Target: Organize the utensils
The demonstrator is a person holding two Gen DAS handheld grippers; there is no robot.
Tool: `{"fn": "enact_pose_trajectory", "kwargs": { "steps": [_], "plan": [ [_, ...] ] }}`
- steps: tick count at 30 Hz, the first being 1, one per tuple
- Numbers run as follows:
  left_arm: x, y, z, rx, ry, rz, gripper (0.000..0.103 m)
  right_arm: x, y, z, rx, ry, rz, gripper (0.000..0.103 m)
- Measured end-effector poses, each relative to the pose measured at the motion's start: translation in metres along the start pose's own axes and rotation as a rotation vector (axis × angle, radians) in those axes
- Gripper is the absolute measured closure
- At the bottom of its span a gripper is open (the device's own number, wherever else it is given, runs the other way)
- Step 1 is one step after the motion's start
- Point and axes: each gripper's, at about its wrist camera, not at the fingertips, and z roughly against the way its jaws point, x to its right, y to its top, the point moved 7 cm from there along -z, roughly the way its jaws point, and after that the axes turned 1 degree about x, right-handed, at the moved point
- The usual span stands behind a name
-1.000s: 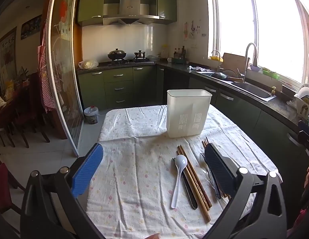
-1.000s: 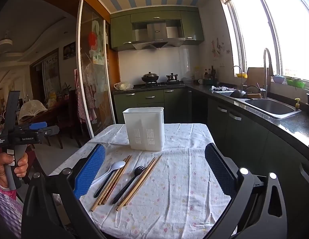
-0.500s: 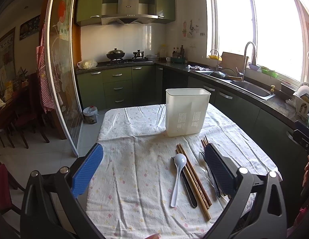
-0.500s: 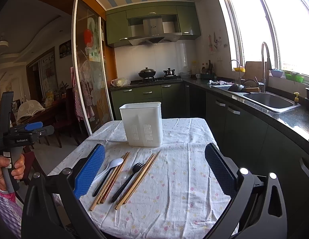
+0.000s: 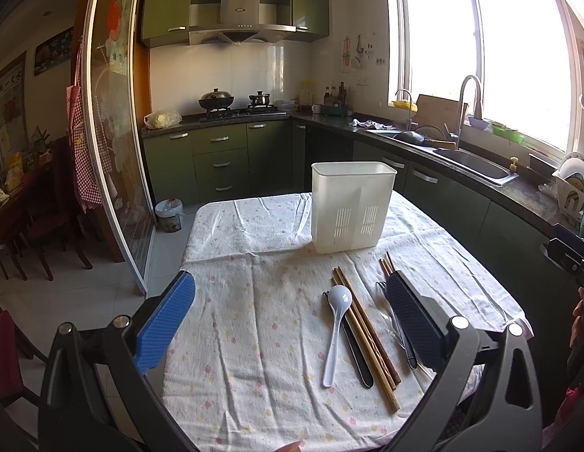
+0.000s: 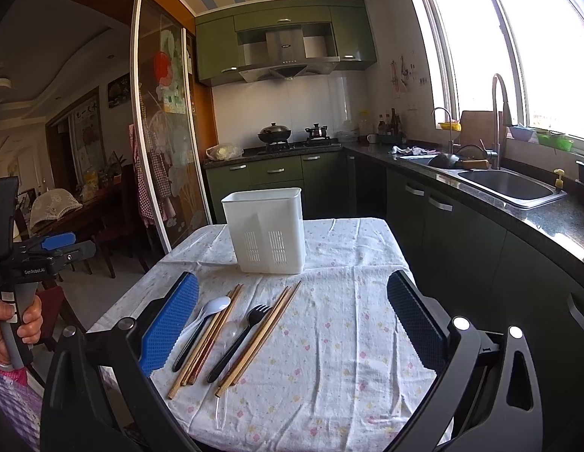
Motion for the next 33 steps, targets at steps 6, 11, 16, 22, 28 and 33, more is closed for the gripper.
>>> {"fn": "enact_pose_trajectory", "kwargs": {
  "steps": [6, 11, 16, 22, 28, 33],
  "plan": [
    [-0.0013, -0.0014, 0.0001, 0.002, 0.004, 0.003, 0.006, 0.0011, 0.0019, 0.0002, 0.003, -0.003, -0.001, 0.004],
    [-0.0031, -0.0019, 0.0000, 0.002, 0.004, 0.004, 0.006, 0.0017, 0.0010, -0.0004, 0.003, -0.006, 0.000, 0.004],
    [-0.0039, -0.0019, 0.0003, 0.003, 0.000, 0.003, 0.006, 0.0020, 0.0011, 0.0000, 0.003, -0.013, 0.004, 0.004],
    [-0.0036, -0.0022, 0.0007, 0.002, 0.000, 0.004, 0.006, 0.0027, 0.0013, -0.0002, 0.003, -0.015, 0.002, 0.004],
    [-0.0033, -0.0022, 0.0007, 0.002, 0.000, 0.004, 0.006, 0.0032, 0.0015, -0.0001, 0.002, -0.013, 0.003, 0.004],
    [-0.0034, -0.0024, 0.0006, 0.002, 0.000, 0.003, 0.006, 0.0030, 0.0012, -0.0007, 0.001, -0.015, 0.003, 0.004]
  ]
}}
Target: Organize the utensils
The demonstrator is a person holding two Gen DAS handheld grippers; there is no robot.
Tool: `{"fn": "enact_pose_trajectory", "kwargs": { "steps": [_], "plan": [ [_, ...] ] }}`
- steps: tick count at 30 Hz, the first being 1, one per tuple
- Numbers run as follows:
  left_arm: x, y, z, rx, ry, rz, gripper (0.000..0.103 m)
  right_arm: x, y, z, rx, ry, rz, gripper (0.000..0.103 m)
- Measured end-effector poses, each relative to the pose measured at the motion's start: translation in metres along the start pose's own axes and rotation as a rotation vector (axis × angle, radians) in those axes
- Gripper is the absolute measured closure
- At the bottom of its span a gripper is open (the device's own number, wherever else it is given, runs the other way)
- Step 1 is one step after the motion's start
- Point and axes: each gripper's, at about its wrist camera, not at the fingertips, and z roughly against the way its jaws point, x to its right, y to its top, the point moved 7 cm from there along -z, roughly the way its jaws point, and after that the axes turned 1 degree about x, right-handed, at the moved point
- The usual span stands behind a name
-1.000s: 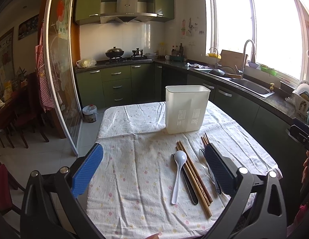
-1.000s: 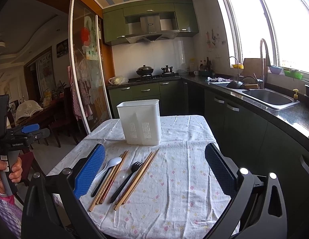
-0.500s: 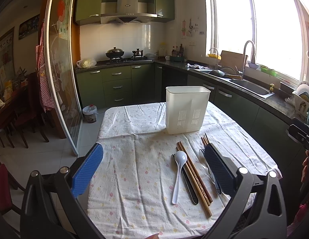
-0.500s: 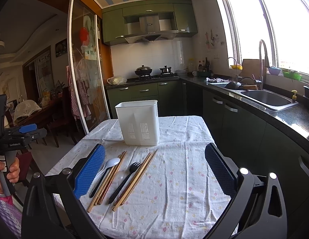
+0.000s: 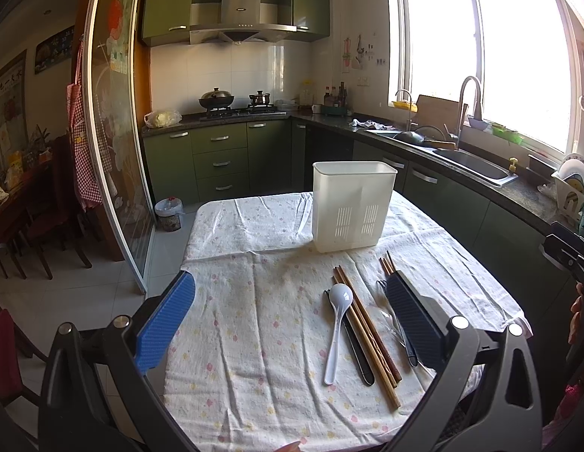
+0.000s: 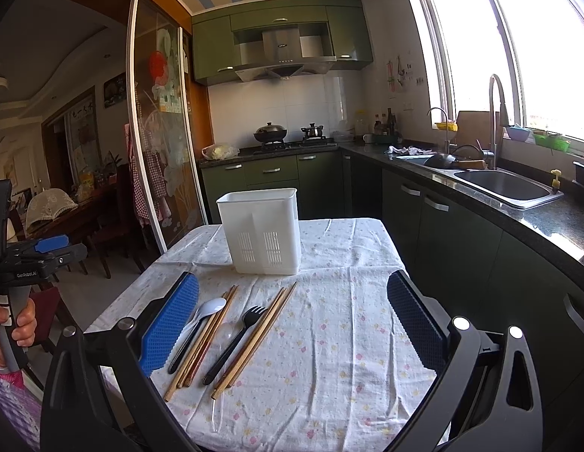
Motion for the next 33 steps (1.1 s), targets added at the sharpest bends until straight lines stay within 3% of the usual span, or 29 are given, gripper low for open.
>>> {"fn": "enact_pose_trajectory", "kwargs": {
  "steps": [16, 22, 25, 29, 33],
  "plan": [
    [0.010, -0.006, -0.004, -0.017, -0.013, -0.007, 0.006, 0.000, -0.006, -0.009, -0.022, -0.001, -0.001, 0.004],
    [0.013, -0.007, -0.015, -0.046, -0.022, -0.012, 0.006, -0.001, -0.006, -0.021, -0.073, 0.011, 0.011, 0.004],
    [0.017, -0.009, -0.030, -0.108, -0.035, -0.022, 0.006, 0.000, -0.010, -0.037, -0.133, 0.017, 0.009, 0.004],
    [0.026, -0.021, -0.064, -0.248, -0.031, -0.055, 0.006, -0.003, -0.023, -0.066, -0.256, 0.030, 0.011, 0.004],
    [0.039, -0.037, -0.098, -0.404, -0.097, -0.050, 0.006, -0.006, -0.040, -0.087, -0.352, 0.021, 0.021, 0.004]
  ]
}}
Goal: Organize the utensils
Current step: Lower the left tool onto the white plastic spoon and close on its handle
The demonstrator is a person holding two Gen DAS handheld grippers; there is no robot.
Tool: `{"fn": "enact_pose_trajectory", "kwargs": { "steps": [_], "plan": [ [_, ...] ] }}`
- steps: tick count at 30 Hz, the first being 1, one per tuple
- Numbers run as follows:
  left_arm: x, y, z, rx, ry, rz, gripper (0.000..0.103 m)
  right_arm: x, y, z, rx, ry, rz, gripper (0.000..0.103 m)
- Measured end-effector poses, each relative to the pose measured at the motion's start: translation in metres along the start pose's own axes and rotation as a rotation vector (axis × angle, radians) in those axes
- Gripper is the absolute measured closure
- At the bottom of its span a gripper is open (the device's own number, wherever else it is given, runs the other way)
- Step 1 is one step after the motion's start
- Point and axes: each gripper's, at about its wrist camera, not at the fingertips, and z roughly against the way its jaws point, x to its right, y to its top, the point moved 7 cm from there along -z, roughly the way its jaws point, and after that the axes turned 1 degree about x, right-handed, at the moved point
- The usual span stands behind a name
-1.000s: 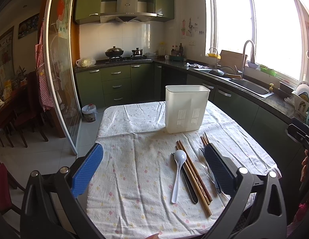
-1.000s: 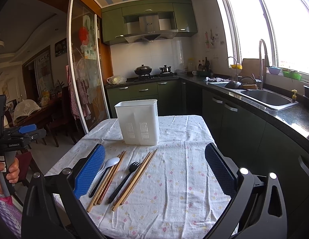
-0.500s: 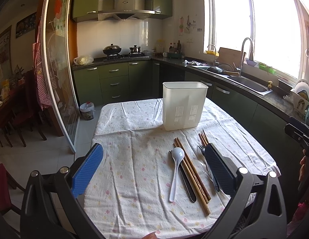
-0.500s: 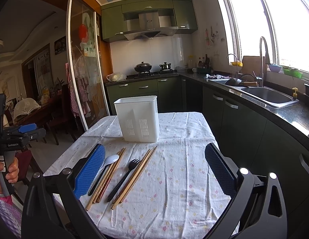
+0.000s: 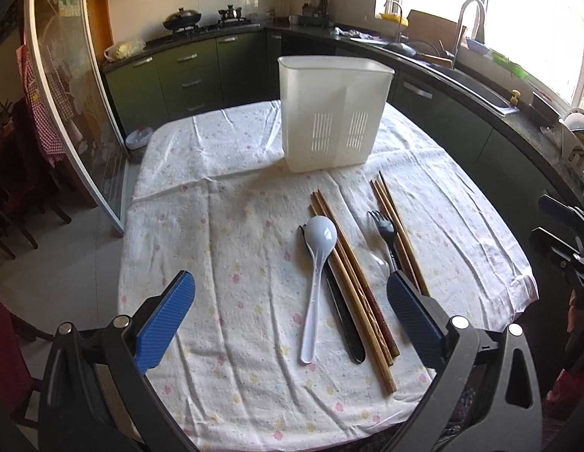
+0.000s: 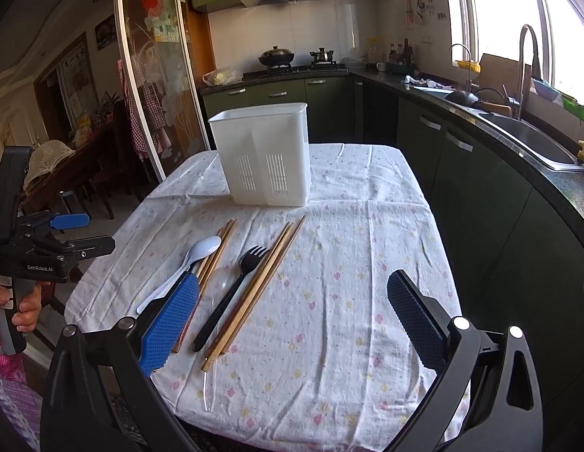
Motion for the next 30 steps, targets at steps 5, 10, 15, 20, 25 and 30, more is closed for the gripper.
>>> {"fn": "enact_pose_trajectory", "kwargs": {
  "steps": [5, 10, 15, 20, 25, 30],
  "plan": [
    [0.012, 0.004, -0.038, -0.129, -0.083, 0.017, 0.007, 0.000, -0.007, -0.011, -0.022, 0.002, -0.001, 0.004],
    [0.018, 0.005, -0.072, -0.232, -0.092, 0.013, 0.035, 0.003, -0.011, -0.010, -0.042, -0.005, -0.001, 0.004],
    [0.023, -0.001, -0.088, -0.301, -0.114, 0.003, 0.049, 0.006, -0.012, -0.010, -0.049, -0.007, -0.004, 0.004],
    [0.024, 0.000, -0.098, -0.327, -0.107, -0.027, 0.069, 0.002, -0.013, -0.014, -0.059, -0.002, 0.009, 0.004],
    [0.023, -0.004, -0.113, -0.369, -0.086, -0.060, 0.075, -0.003, -0.013, -0.014, -0.062, -0.001, 0.027, 0.004],
    [0.025, -0.008, -0.122, -0.393, -0.082, -0.081, 0.075, -0.003, -0.012, -0.015, -0.059, -0.002, 0.025, 0.004]
  ]
}}
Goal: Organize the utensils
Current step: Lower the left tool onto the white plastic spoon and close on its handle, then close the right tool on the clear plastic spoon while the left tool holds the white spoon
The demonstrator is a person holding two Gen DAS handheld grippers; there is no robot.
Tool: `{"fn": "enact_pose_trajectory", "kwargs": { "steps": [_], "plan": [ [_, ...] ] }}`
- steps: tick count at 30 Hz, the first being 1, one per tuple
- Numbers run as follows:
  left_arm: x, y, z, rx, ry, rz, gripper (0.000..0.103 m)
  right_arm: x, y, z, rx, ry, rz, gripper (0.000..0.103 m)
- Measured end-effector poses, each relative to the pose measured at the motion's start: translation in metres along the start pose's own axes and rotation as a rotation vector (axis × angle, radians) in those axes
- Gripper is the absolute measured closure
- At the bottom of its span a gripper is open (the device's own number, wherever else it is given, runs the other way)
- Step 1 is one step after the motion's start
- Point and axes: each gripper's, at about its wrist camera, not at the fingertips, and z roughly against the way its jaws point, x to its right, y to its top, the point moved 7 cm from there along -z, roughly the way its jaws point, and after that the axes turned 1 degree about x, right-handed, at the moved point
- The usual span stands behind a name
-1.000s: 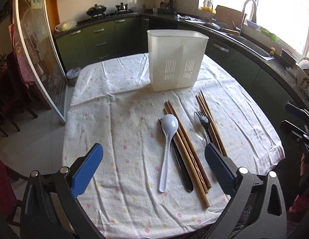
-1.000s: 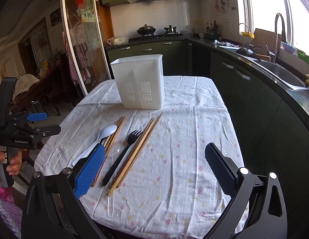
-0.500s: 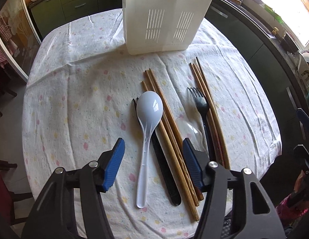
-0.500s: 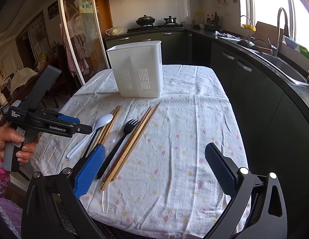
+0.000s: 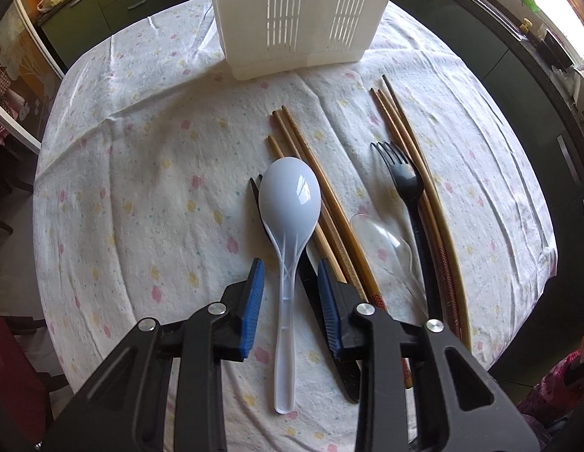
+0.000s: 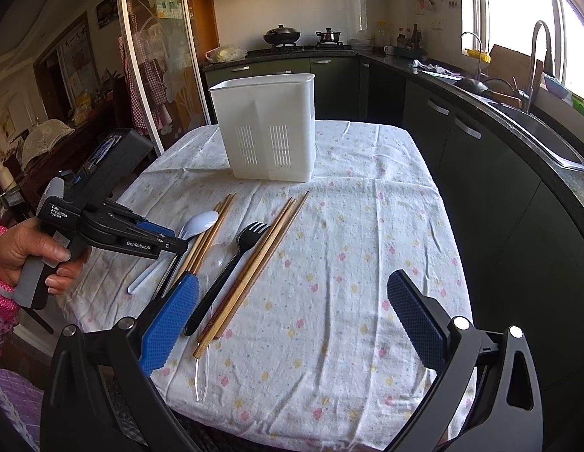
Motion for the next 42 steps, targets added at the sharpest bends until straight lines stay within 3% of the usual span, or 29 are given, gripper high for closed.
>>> {"fn": "enact_pose_trajectory", "kwargs": {
  "steps": [3, 5, 15, 19, 24, 26, 28, 31, 37, 42],
  "plan": [
    [0.002, 0.000, -0.003, -0.004, -0.021, 0.002, 0.079, -0.001, -0.001, -0.001, -0.003, 0.002, 0.002, 0.004],
    [0.002, 0.001, -0.002, -0.002, -0.035, 0.005, 0.091, -0.002, -0.001, -0.002, -0.006, 0.004, 0.005, 0.004],
    [-0.019, -0.002, 0.018, 0.047, -0.030, 0.040, 0.093, -0.019, 0.008, -0.014, -0.027, 0.030, 0.053, 0.004],
    [-0.027, -0.008, 0.032, 0.064, -0.020, 0.041, 0.093, -0.053, 0.019, -0.043, -0.108, 0.141, 0.113, 0.004],
    [-0.024, -0.009, 0.037, 0.076, -0.020, 0.035, 0.093, -0.092, 0.016, -0.094, -0.314, 0.291, 0.156, 0.005],
    [-0.023, -0.008, 0.037, 0.081, -0.021, 0.033, 0.093, -0.096, 0.014, -0.111, -0.375, 0.311, 0.152, 0.025],
    [-0.023, -0.007, 0.037, 0.085, -0.018, 0.032, 0.093, -0.097, 0.011, -0.124, -0.423, 0.317, 0.147, 0.036],
    [-0.025, -0.008, 0.039, 0.087, -0.017, 0.029, 0.093, -0.098, 0.005, -0.135, -0.484, 0.330, 0.161, 0.037],
    [-0.027, -0.007, 0.039, 0.094, -0.021, 0.028, 0.093, -0.105, 0.000, -0.145, -0.537, 0.361, 0.189, 0.058],
    [-0.026, -0.007, 0.039, 0.094, -0.023, 0.020, 0.093, -0.104, 0.001, -0.152, -0.560, 0.322, 0.202, 0.058]
  ]
}}
